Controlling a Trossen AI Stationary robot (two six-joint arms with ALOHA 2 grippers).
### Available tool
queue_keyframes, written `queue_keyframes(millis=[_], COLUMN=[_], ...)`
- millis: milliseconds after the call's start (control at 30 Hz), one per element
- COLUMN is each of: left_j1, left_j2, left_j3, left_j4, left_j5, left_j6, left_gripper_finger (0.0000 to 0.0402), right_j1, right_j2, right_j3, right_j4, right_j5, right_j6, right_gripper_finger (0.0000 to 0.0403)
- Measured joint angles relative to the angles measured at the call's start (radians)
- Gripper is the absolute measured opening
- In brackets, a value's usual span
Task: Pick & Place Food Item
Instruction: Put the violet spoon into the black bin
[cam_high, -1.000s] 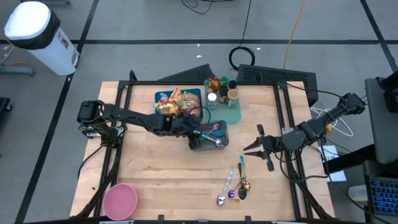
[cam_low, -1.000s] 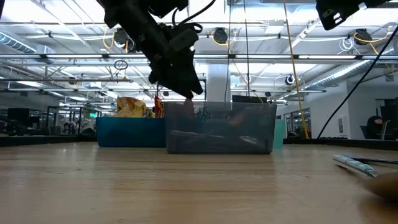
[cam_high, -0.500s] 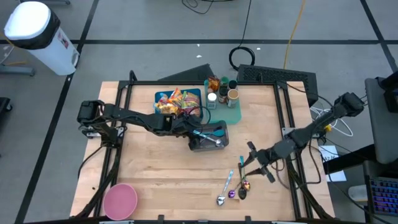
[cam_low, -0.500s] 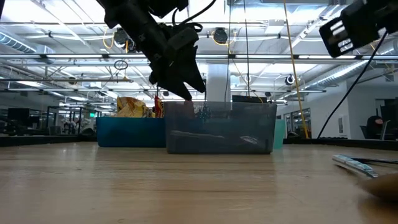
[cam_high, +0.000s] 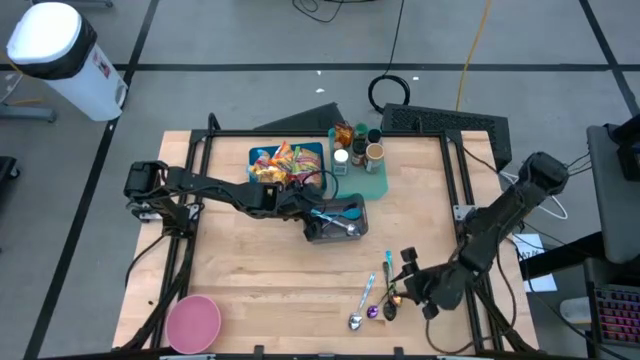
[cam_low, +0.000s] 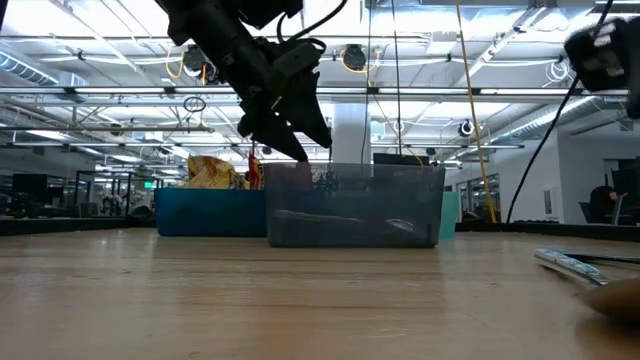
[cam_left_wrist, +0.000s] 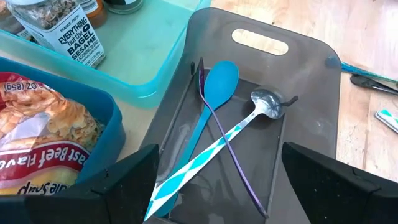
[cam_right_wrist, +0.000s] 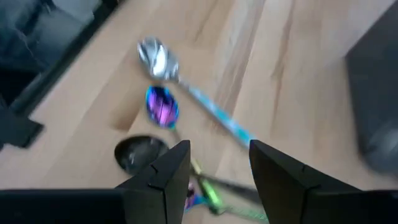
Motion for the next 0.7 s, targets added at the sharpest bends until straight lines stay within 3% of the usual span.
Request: queue_keyframes(millis=[300,700], left_j1=[0.0,0.0], left_j2=[-0.001,-0.001], left_j3=[0.0,0.0], left_j4=[0.0,0.057], left_j5=[0.0,-0.002], left_j6=[-0.047,-0.083], left_gripper_finger=[0.0347,0.0347], right_j1=[0.098,0.124], right_j2=[0.144,0.259], right_j3=[0.001,0.001], right_j4=[0.015,0.096], right_j5=[-0.026,-0.027], right_j6=[0.176,0.189], right_gripper_finger=[0.016,0.0129])
